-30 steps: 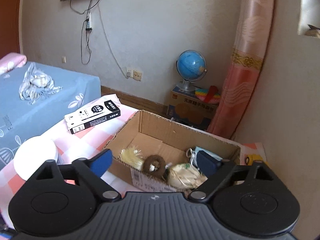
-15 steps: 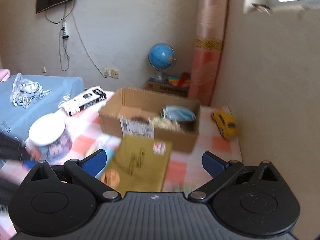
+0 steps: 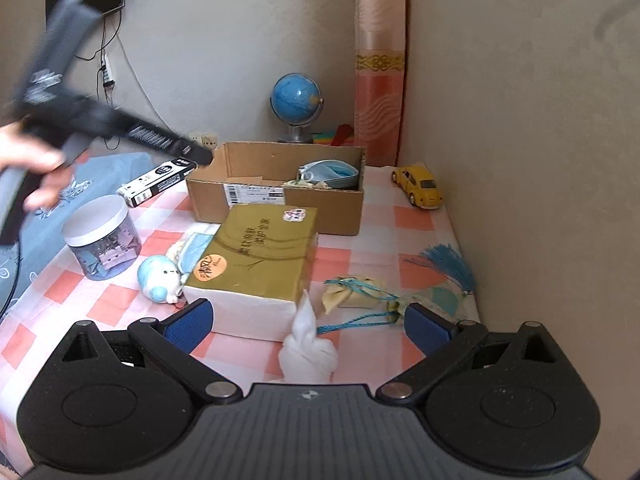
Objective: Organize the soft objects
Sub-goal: 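Carry the orange earplug with the left tool into the box and release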
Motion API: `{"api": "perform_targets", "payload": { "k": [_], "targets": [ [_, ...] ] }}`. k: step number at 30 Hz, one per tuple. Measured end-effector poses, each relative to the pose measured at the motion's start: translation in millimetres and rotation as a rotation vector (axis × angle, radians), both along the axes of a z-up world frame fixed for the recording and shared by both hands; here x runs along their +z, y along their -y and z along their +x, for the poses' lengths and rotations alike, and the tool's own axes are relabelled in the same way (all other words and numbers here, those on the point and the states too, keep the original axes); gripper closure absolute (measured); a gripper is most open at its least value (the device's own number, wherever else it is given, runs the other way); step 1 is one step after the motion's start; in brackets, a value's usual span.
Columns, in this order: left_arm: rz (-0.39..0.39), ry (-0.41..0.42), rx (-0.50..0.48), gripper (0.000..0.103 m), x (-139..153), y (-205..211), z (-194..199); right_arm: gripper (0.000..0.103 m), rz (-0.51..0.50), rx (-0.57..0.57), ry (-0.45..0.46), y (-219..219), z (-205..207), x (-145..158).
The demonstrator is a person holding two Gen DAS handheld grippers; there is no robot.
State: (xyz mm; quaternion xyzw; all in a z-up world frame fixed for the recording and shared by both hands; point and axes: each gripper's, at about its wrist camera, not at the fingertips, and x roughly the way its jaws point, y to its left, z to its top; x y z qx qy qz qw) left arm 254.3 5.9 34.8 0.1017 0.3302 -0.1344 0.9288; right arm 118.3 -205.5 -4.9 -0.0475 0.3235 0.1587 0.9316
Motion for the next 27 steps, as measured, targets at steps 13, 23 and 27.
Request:
{"api": "perform_targets", "payload": {
  "k": [13, 23, 27],
  "targets": [
    [0.052, 0.041, 0.121, 0.009, -10.5, -2.0, 59.0, 0.000, 0.034, -0.034, -0.040, 18.8, 8.5, -13.4],
    [0.031, 0.028, 0.085, 0.005, -2.7, -2.3, 0.3, 0.000, 0.018, -0.031, -0.024, 19.4, -0.5, -9.9],
    [0.019, 0.041, 0.076, 0.005, -4.1, 1.9, -35.6, 0.000, 0.004, -0.021, -0.022, 18.3, -6.4, -11.2]
  ]
}}
